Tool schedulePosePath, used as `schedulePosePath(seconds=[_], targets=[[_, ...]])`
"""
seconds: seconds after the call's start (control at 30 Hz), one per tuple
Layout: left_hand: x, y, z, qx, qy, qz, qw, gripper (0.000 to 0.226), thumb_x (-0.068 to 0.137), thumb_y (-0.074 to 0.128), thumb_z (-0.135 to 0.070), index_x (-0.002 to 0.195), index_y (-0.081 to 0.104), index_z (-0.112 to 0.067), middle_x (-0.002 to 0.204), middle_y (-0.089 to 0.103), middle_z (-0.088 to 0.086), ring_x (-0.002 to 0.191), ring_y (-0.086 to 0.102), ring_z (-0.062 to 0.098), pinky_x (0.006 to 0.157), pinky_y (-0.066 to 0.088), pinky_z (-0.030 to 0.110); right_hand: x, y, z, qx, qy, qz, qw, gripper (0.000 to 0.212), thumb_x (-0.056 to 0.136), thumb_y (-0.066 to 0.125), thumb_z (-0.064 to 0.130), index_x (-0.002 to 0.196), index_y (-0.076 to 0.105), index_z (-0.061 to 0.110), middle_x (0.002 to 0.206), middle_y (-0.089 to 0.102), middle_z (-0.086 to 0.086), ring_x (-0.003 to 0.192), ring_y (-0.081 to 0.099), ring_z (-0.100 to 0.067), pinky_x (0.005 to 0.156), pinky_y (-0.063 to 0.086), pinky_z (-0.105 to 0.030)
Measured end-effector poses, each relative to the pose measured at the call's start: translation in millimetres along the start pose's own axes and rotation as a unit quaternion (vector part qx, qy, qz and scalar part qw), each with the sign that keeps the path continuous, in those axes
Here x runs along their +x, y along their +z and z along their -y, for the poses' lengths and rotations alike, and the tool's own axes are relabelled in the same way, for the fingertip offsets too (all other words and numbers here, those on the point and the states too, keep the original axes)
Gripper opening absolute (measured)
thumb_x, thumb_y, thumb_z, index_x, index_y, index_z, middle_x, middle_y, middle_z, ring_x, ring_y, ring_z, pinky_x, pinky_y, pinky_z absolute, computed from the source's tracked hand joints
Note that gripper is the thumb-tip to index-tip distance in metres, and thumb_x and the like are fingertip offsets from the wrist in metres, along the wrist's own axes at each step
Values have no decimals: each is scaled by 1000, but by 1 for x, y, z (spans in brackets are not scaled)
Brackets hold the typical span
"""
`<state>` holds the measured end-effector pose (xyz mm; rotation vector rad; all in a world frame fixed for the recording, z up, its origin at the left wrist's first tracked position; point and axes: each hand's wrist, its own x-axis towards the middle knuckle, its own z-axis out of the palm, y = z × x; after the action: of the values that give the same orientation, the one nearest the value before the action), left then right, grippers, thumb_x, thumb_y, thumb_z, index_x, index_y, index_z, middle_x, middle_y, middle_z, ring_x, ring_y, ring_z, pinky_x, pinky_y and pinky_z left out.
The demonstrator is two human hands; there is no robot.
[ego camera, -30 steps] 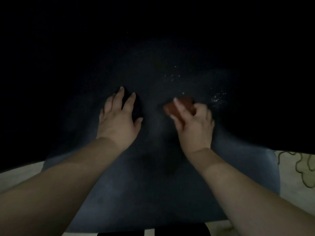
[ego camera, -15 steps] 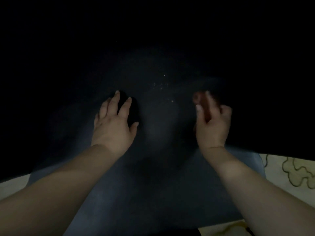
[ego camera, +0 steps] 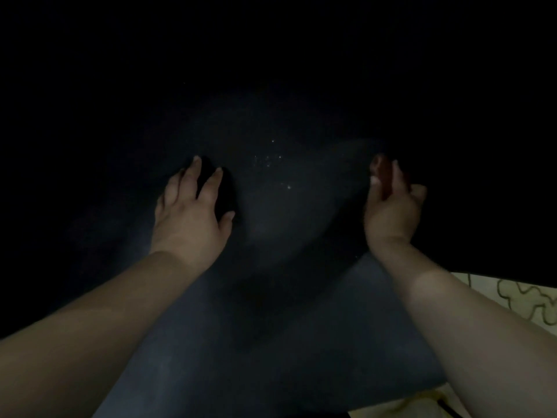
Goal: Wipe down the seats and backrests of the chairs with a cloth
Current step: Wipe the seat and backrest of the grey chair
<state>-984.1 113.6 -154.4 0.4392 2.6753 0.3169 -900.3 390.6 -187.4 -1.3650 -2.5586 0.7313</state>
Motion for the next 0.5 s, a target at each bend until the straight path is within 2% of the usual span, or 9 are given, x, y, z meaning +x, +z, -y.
schedulePosePath(seconds=[0.1,0.17,0.2,0.23,0.3,0.33,0.37,0.43,0.5], targets=[[5,1,0,0,-5,2,1000,72,88,60,-40,151,27,-25,160,8,6,142,12,33,113,20,53,-32,9,18,-31,-149,54,987,50,94,58,30,142,47,23,119,46,-22,96,53,-39,97,43,-38],[5,3,-1,-2,-8,3,1000,72,88,60,-40,151,27,-24,160,8,6,142,11,33,113,20,53,-41,10,22,-4,-202,94,975,50,93,60,29,141,49,25,114,47,-19,91,54,-35,95,44,-34],[5,4,-1,-4,-8,2,1000,72,88,60,-39,150,28,-24,160,8,6,142,11,33,113,20,53,-34,10,23,1,-206,88,975,49,93,60,29,141,49,25,114,47,-19,92,54,-34,95,40,-30],[5,4,-1,-5,-8,0,1000,71,88,60,-39,150,28,-24,160,9,6,142,11,33,113,20,53,-21,10,23,0,-190,65,980,49,94,59,30,141,49,24,117,46,-19,96,53,-34,96,36,-26],[6,4,-1,-6,-6,-1,1000,71,88,60,-40,150,28,-25,160,9,4,142,11,32,112,20,53,17,9,24,7,-65,21,998,50,97,54,35,145,43,25,131,40,-19,111,49,-33,102,31,-24],[7,4,0,-6,-4,1,1000,72,88,60,-40,150,28,-25,160,8,4,142,11,32,112,20,53,32,10,27,4,1,18,1000,51,97,52,36,146,41,26,137,36,-17,117,47,-33,105,30,-25],[8,4,1,-5,-1,2,1000,72,88,60,-40,150,28,-25,160,9,4,142,11,32,112,20,53,38,13,34,-6,19,23,1000,52,97,52,36,146,41,25,139,34,-17,119,45,-34,107,29,-28],[8,5,2,-3,2,1,1000,71,88,60,-40,150,28,-25,160,10,5,141,13,33,112,20,53,24,22,51,-36,-91,57,994,51,95,55,32,144,45,24,134,39,-18,114,46,-37,106,34,-36],[8,7,2,-3,3,-5,1000,71,87,60,-40,149,29,-24,160,12,6,141,14,34,112,21,53,-1,26,63,-30,-233,119,965,50,92,60,30,141,49,26,126,45,-17,108,48,-37,100,40,-42]])
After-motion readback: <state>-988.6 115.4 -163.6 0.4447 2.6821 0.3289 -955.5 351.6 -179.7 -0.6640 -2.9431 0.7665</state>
